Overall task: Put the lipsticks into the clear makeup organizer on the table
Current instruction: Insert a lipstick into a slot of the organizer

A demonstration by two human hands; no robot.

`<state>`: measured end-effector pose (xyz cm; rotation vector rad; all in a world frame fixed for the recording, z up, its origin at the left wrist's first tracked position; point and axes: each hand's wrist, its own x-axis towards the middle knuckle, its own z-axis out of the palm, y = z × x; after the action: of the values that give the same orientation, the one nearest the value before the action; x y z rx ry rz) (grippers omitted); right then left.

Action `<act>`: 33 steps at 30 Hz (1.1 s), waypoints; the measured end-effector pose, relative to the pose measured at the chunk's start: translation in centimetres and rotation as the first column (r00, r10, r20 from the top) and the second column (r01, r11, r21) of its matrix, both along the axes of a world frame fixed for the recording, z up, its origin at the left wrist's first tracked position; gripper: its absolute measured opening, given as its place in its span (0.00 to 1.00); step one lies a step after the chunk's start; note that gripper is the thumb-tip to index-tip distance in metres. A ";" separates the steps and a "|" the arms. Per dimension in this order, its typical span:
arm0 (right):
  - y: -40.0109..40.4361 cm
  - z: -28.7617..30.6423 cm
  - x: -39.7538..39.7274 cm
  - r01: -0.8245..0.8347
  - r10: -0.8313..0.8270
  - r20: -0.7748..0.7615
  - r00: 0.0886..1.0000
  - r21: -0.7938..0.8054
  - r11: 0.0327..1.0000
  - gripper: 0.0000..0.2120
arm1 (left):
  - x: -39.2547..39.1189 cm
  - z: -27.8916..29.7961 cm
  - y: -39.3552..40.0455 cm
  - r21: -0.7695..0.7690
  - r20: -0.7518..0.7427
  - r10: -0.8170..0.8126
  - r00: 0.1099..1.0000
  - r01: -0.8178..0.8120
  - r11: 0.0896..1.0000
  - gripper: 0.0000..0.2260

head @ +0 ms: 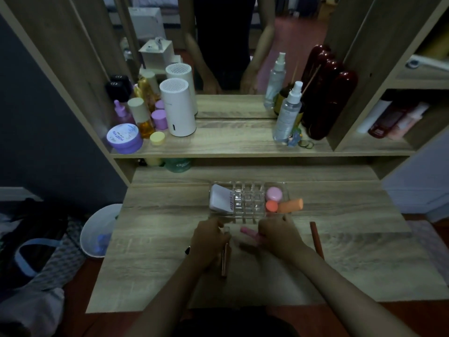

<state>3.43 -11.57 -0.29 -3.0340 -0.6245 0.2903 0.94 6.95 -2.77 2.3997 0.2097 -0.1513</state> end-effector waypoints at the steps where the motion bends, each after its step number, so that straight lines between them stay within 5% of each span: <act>1: 0.1 0.6 0.5 0.035 -0.033 -0.021 0.999 0.116 0.993 0.21 | 0.4 0.4 0.2 -0.012 0.025 -0.005 1.000 0.005 1.000 0.12; 5: 0.7 3.4 3.4 0.203 -0.181 -0.093 0.979 0.412 0.888 0.12 | 2.8 3.1 0.5 -0.053 0.201 -0.007 0.979 0.018 0.998 0.07; 11: 1.0 4.8 7.7 0.294 -0.314 -0.051 0.948 0.514 0.806 0.04 | 7.6 7.5 0.8 -0.223 0.348 0.086 0.934 -0.007 0.975 0.08; 17: 2.7 5.0 9.2 0.259 -0.307 0.012 0.952 0.508 0.822 0.10 | 10.6 8.7 0.5 -0.338 0.387 0.155 0.909 -0.016 0.941 0.08; 33: 5.1 4.6 9.9 0.196 -0.173 -0.108 0.979 0.266 0.944 0.08 | 11.7 4.8 -1.4 -0.172 0.291 -0.054 0.955 0.108 0.979 0.04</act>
<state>13.32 -6.42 4.31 -2.7683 -0.3372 0.2936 12.66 5.58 2.05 2.2116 -0.0370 0.1334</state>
